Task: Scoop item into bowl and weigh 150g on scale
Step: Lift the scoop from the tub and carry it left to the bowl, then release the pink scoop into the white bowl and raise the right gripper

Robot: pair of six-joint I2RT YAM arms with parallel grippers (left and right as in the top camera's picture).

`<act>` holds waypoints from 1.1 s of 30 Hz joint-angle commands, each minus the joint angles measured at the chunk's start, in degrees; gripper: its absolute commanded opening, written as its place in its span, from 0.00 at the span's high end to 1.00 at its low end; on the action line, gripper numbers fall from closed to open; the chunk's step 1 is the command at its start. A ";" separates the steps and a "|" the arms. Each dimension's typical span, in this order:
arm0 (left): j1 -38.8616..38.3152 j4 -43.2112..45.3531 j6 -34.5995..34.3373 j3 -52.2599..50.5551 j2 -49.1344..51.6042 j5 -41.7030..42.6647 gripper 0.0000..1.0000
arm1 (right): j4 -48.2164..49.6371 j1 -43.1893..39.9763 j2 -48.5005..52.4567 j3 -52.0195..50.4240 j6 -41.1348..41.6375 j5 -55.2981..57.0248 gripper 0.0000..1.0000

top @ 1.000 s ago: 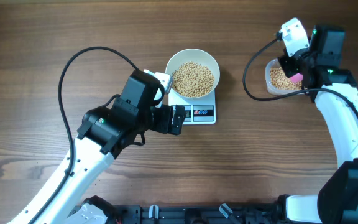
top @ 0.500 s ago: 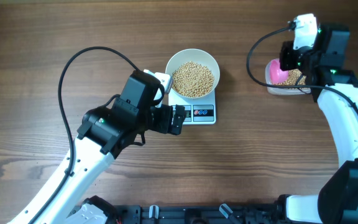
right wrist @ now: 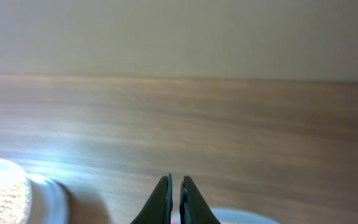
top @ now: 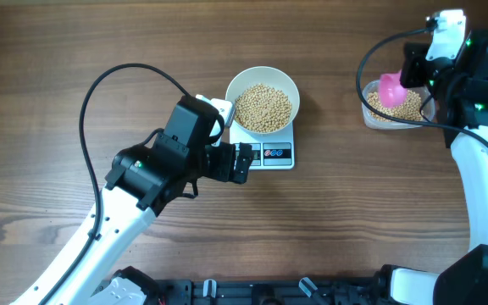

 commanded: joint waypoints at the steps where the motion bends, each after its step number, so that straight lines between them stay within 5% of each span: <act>1: -0.26 0.13 1.18 -0.15 -0.04 -0.52 0.00 | 6.38 0.09 -1.25 0.61 10.27 -15.26 0.96; 6: -0.26 0.13 1.18 -0.15 -0.04 -0.52 0.00 | 13.70 2.45 -1.22 0.61 14.75 -22.73 0.96; 16: -0.26 0.13 1.18 -0.15 -0.04 -0.52 0.00 | 16.57 14.25 1.38 0.61 9.73 -22.82 0.96; 33: -0.26 0.13 1.18 -0.15 -0.04 -0.52 0.00 | 35.65 27.52 11.50 0.61 10.91 -20.85 0.96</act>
